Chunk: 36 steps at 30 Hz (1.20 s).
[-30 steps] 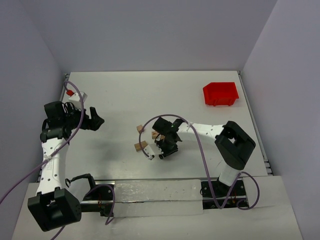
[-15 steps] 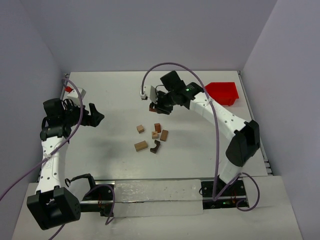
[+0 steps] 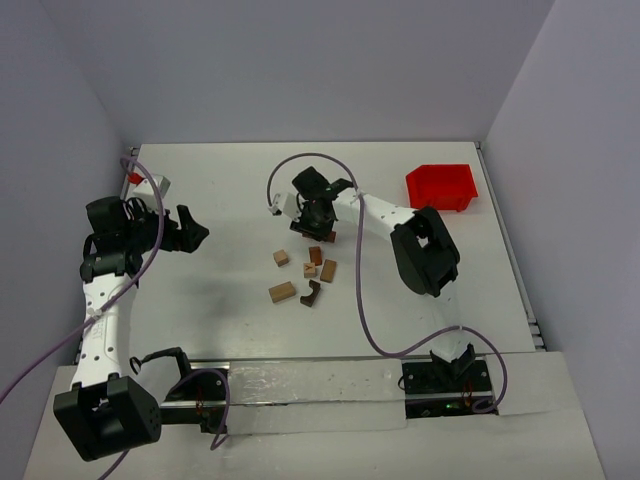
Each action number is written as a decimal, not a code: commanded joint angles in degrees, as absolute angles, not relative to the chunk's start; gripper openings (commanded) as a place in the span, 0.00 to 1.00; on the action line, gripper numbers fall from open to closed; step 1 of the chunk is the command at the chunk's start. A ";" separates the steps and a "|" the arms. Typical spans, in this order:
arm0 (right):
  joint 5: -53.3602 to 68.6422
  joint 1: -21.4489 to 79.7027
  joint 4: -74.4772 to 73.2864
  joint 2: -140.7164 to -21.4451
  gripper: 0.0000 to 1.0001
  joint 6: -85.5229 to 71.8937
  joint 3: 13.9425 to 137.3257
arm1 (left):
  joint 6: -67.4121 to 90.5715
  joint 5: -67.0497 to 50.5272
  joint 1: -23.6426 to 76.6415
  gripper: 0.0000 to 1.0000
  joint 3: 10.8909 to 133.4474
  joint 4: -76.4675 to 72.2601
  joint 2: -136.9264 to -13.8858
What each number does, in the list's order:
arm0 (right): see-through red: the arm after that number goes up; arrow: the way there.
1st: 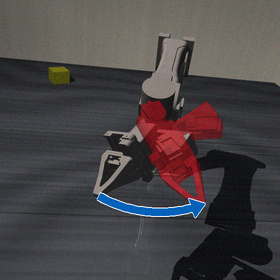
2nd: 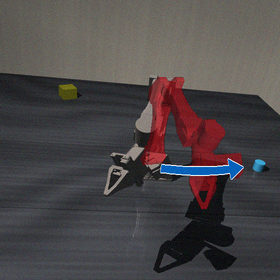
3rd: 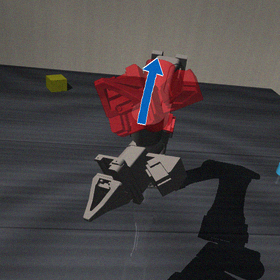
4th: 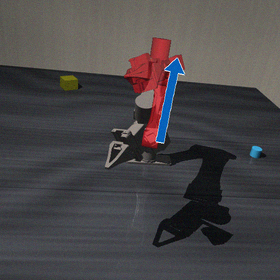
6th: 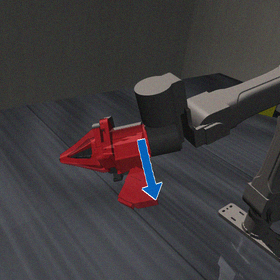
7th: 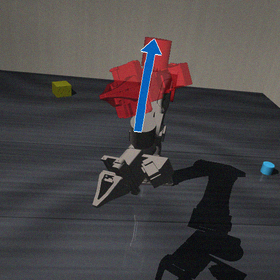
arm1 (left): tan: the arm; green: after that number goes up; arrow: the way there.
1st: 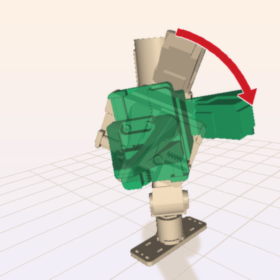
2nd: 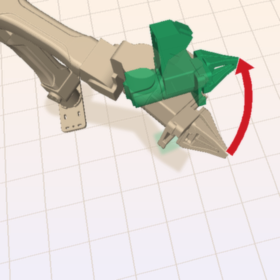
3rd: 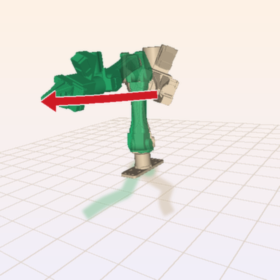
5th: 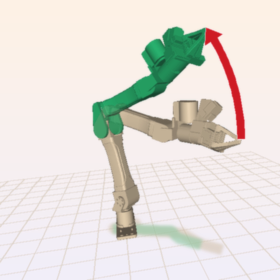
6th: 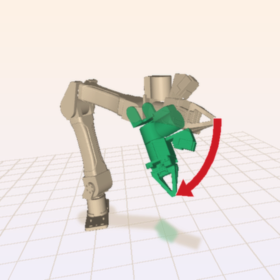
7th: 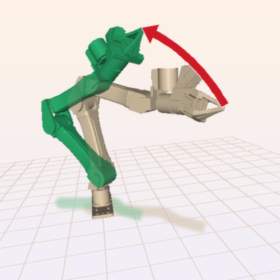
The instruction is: Build the wood block tower
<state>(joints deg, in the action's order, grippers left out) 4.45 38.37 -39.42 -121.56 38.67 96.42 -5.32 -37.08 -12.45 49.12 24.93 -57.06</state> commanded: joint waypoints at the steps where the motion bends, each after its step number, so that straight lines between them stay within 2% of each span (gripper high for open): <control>1: 3.25 39.11 -35.07 -120.67 0.00 41.04 95.20 | -4.57 -38.14 -12.22 0.99 51.42 22.68 -56.51; 12: 5.20 43.61 -36.38 -120.74 0.00 39.63 89.43 | -5.19 -36.57 -12.22 0.99 55.82 23.47 -57.56; 29: 11.53 53.83 -36.68 -107.42 0.00 28.19 73.07 | -5.07 -36.60 -12.28 0.99 54.75 23.73 -55.07; 36: 11.30 52.24 -35.25 -103.31 0.00 17.60 76.25 | -2.90 -36.26 -12.22 0.99 53.96 22.37 -55.02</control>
<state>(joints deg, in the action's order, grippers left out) 10.23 53.65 -36.22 -107.85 26.02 73.26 -4.62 -36.25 -12.43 53.84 24.99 -56.02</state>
